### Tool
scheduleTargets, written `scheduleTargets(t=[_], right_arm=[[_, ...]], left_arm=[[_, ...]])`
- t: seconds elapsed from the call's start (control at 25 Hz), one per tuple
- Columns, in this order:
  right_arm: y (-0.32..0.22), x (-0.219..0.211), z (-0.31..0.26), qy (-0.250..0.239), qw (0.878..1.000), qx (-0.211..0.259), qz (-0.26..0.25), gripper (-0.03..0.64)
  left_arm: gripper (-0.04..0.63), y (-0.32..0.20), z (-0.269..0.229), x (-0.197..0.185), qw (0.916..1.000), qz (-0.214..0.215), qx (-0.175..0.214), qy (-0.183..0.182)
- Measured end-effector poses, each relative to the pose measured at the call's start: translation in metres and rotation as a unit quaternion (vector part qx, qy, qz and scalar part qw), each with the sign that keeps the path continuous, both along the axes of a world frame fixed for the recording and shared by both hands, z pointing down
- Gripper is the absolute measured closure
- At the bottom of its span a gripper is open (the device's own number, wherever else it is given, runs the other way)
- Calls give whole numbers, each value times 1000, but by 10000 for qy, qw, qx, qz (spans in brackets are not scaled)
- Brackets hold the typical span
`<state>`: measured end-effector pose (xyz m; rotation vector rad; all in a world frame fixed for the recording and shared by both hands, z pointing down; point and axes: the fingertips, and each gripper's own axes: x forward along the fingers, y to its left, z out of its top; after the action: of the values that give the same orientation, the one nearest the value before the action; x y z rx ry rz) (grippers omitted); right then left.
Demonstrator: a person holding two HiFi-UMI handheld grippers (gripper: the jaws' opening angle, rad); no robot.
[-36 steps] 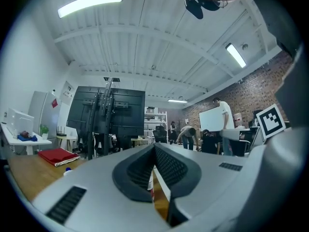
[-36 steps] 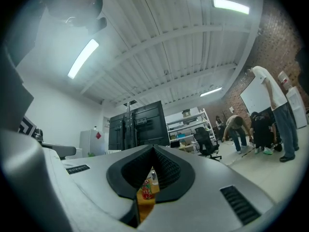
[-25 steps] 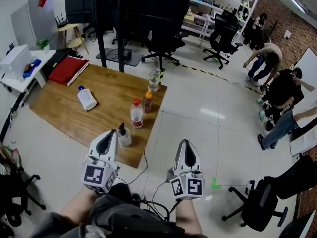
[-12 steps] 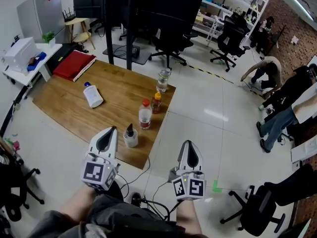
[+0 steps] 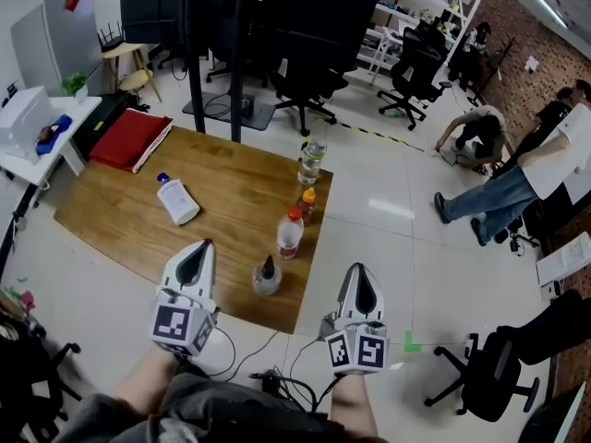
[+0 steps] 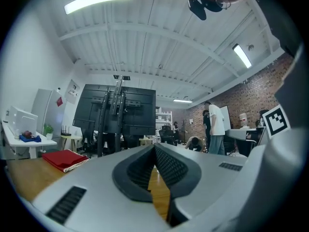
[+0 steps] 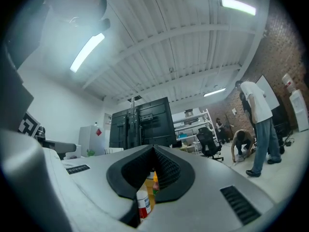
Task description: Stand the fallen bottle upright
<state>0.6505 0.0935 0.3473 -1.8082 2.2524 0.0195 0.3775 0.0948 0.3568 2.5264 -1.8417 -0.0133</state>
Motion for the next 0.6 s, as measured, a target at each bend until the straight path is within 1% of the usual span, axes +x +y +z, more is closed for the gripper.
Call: scheduleTargets(t=[0.12,0.2,0.32,0.44,0.6], right_arm=[[-2,-38,0,91,9997,22,247,611],[-2,-63,-5,257,9987,43,428,611],[0,-102,-35,545,9955,372,677,611],[-1,-147,-61,617,9928,693,753,611],[-4,-215,-70,704,9916,764,777,611]], left_arm=[[568,-14,5,-49,9999,87,-38,50],[568,-22,11,-83,9999,108,-92,91],[568,-31,23,-135,9997,119,-183,142],[568,-39,31,-188,9993,100,-285,203],[568,-49,32,-257,9991,106,-321,265]])
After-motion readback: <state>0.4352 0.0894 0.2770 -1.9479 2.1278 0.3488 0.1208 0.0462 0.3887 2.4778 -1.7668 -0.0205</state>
